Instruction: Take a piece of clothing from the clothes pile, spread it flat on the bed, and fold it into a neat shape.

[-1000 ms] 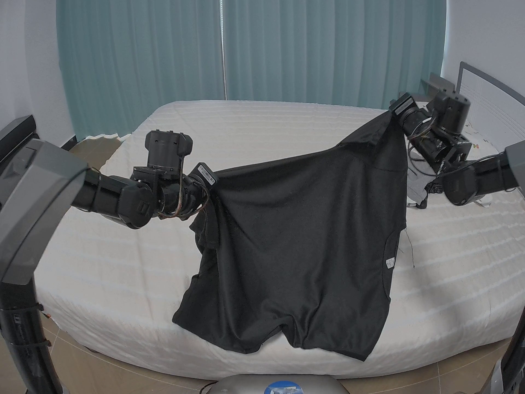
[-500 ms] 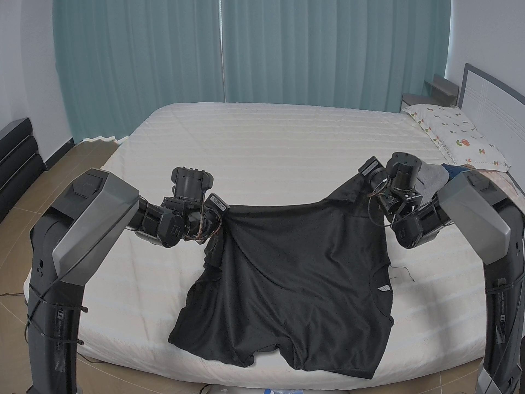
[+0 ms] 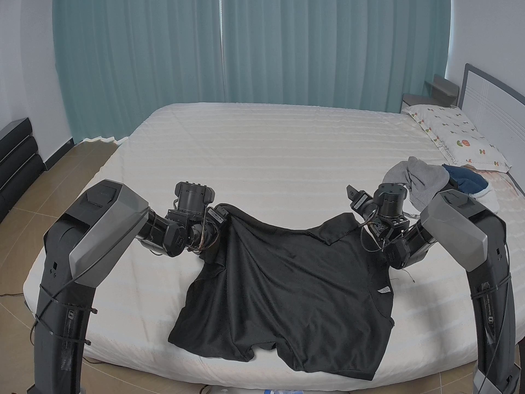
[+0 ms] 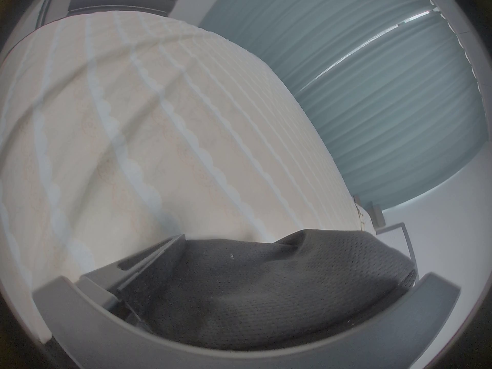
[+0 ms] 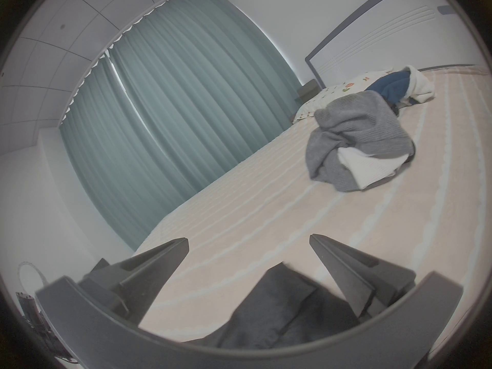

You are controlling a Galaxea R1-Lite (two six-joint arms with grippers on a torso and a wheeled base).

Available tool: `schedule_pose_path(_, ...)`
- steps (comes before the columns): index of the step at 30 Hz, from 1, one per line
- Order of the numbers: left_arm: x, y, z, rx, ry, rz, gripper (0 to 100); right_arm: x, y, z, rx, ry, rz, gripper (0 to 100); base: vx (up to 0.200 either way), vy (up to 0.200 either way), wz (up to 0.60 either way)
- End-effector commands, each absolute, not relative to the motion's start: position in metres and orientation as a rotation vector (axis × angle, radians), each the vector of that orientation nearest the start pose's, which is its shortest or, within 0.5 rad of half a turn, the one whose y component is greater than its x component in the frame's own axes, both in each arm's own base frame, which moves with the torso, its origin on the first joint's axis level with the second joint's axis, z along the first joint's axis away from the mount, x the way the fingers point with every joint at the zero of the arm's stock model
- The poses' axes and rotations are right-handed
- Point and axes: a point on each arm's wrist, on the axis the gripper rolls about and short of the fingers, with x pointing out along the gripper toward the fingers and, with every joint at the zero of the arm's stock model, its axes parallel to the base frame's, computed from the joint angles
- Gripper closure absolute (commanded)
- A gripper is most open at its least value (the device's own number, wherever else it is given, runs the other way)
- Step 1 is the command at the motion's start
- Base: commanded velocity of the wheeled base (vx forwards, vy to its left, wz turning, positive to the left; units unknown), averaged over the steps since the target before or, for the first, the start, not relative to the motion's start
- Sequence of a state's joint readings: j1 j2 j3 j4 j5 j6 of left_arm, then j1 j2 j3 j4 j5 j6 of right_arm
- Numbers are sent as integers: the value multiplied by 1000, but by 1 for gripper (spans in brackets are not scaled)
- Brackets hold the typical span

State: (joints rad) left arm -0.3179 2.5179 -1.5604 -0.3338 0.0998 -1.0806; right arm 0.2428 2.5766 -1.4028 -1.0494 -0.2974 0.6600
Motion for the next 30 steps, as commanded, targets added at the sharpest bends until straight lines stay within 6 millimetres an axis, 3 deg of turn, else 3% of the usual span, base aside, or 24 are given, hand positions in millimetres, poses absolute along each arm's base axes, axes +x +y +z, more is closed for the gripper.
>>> schedule_pose_path(1, 472, -138, 22, -943, 611, 172, 0, 472, 90, 31, 626, 96, -122, 0, 0, 0, 0)
schedule_pose_path(4, 470, -124, 44, -970, 634, 128, 0, 446, 80, 45, 642, 157, -84, 0, 0, 0, 0)
schedule_pose_path(9, 451, -110, 72, -1042, 813, -60, 0, 412, 79, 41, 699, 267, -55, 0, 0, 0, 0)
schedule_pose_path(18, 456, -87, 63, -1107, 790, 8, 0, 383, 75, 25, 770, 373, -71, 0, 0, 0, 0)
schedule_pose_path(22, 452, -93, 54, -1057, 818, -3, 0, 373, 84, 14, 830, 430, -65, 0, 0, 0, 0)
schedule_pose_path(27, 434, -105, 31, -874, 983, -33, 0, 367, 85, 7, 900, 477, -75, 0, 0, 0, 0)
schedule_pose_path(30, 434, -103, 34, -872, 973, -32, 0, 362, 81, 5, 928, 489, -100, 0, 0, 0, 0)
